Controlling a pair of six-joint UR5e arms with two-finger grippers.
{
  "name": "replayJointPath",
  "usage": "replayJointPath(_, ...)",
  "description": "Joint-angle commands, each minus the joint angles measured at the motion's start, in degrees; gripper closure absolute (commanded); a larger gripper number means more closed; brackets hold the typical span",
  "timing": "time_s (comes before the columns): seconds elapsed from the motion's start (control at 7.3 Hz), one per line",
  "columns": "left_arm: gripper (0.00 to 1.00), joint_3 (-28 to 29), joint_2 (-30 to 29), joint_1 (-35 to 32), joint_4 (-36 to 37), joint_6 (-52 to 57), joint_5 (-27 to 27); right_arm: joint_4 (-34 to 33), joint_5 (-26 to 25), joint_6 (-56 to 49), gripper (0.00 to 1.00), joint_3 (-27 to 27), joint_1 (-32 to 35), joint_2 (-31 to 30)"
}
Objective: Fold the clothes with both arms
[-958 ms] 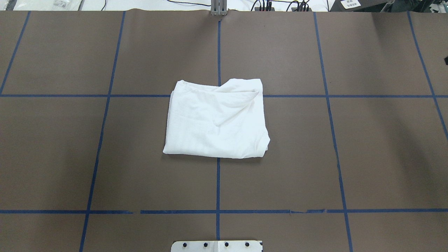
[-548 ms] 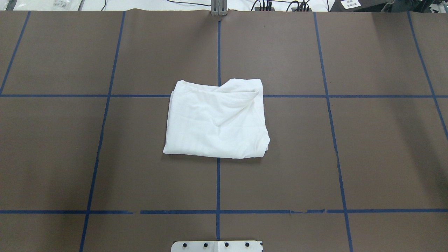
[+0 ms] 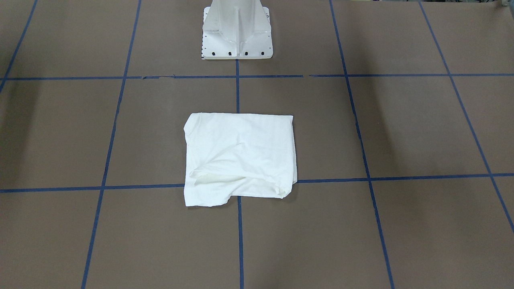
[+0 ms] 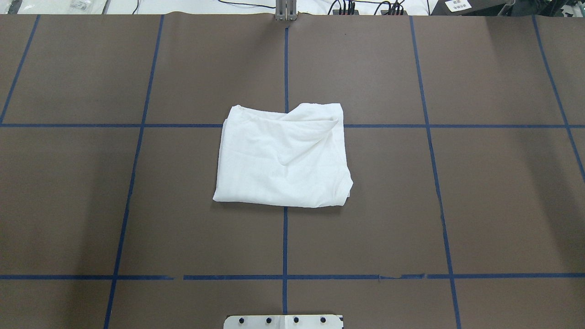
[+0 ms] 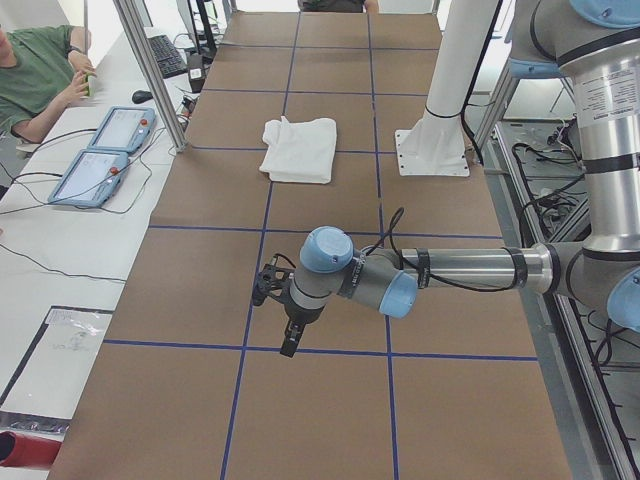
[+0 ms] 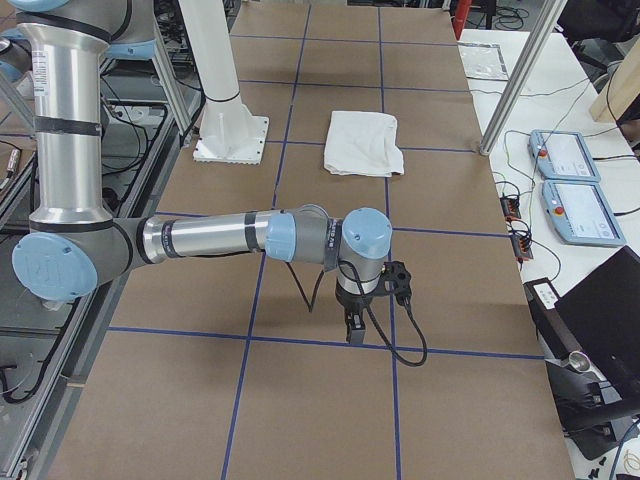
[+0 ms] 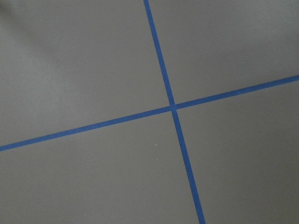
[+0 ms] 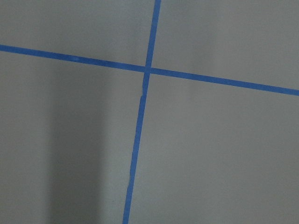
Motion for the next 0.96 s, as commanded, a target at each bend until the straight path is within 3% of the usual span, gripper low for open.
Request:
replayJointPath(0.0, 0.0, -2.3, -0.29, -0.06, 8.12, -0.01, -2.04, -0.06, 1.1, 0.59, 0.0, -1.75, 0.05, -0.64)
replayJointPath(0.41, 0.0, -3.48, -3.97, 0.2, 21.94, -0.01, -6.8, -0.06, 5.84, 3.91, 0.0, -2.63, 0.05, -0.64)
replayJointPath(0.82, 0.0, -0.05, -4.86, 0.11, 22.52, 4.74, -6.72, 0.03, 6.2, 8.73, 0.0, -2.02, 0.05, -1.96)
